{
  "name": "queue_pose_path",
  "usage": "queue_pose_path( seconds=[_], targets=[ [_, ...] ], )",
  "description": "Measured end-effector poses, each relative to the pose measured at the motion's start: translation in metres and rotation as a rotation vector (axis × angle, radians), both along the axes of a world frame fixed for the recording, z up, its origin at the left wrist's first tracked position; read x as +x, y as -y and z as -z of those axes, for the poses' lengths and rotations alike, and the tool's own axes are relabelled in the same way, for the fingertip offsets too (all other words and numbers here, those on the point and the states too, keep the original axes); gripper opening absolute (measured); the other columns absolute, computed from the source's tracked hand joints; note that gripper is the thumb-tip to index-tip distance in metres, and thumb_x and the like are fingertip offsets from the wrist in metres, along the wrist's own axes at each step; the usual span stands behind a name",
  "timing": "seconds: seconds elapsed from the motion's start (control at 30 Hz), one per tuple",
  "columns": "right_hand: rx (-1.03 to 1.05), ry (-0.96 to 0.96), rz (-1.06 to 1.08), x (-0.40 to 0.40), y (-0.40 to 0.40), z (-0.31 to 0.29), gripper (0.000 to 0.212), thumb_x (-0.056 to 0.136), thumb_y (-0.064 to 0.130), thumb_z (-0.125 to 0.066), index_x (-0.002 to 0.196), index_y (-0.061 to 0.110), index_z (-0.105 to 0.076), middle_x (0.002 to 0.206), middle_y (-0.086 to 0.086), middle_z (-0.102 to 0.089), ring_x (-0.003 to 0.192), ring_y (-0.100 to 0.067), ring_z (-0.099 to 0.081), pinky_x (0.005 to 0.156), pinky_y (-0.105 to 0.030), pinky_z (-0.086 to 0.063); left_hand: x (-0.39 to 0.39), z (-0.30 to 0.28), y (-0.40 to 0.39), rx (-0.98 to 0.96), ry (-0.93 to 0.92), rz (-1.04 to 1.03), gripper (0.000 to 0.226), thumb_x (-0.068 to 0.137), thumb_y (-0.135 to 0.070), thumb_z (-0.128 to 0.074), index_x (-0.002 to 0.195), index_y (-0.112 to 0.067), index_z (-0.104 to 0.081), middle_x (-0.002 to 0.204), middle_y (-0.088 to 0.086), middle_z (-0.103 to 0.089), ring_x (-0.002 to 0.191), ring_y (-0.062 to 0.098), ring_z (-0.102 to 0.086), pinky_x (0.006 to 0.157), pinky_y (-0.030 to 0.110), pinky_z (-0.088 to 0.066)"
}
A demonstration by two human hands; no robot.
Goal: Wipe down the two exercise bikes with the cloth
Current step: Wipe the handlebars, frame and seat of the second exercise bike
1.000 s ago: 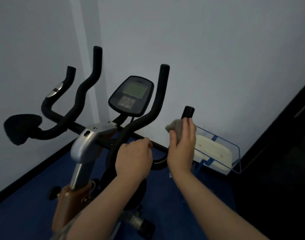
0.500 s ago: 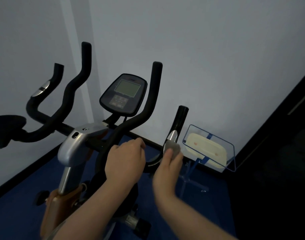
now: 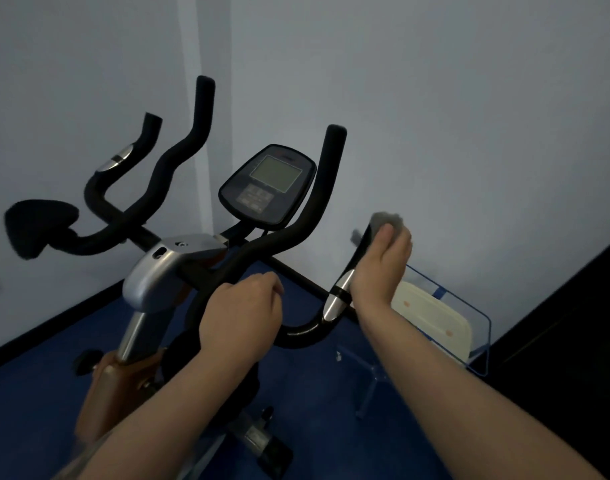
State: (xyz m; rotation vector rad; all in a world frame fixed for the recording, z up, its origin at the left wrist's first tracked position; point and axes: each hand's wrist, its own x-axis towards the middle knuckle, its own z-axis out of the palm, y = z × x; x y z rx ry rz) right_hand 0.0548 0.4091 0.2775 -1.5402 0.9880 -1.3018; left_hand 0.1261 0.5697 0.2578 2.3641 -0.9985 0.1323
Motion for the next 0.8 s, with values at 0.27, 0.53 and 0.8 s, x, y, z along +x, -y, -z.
queue_pose_path(
  seconds=[0.27,0.53,0.8],
  targets=[
    [-0.959,-0.626,-0.171,-0.03,0.038,-0.013,0.025,0.091,0.012,-0.064,0.114,0.006,-0.069,0.124,-0.009,-0.063,0.121,-0.031,-0.053,0.119,-0.05,-0.014,-0.003,-0.002,0.0,-0.033,-0.014,-0.051,0.023,0.097,-0.023,-0.043,0.105,-0.026,-0.065,0.093,-0.01,-0.067,0.07,0.013,-0.059,0.063,0.028,-0.043],
    [-1.175,-0.842,-0.358,-0.053,-0.006,-0.014,0.018,0.091,0.007,-0.059,0.078,0.013,-0.068,0.084,-0.001,-0.067,0.082,-0.028,-0.06,0.098,-0.037,-0.038,-0.008,-0.004,-0.006,-0.202,0.116,-0.122,0.018,0.092,-0.013,-0.052,0.096,-0.019,-0.069,0.091,-0.006,-0.069,0.072,0.016,-0.062,0.065,0.028,-0.041],
    [-0.951,-0.928,-0.997,-0.046,-0.036,-0.012,0.029,0.101,0.032,-0.045,0.128,0.03,-0.057,0.13,0.013,-0.059,0.115,-0.009,-0.055,0.092,-0.028,-0.046,-0.014,0.011,-0.032,-0.345,0.275,-0.161,0.024,0.079,0.004,-0.051,0.086,-0.013,-0.066,0.086,0.0,-0.064,0.076,0.021,-0.056,0.071,0.03,-0.034]
  ],
)
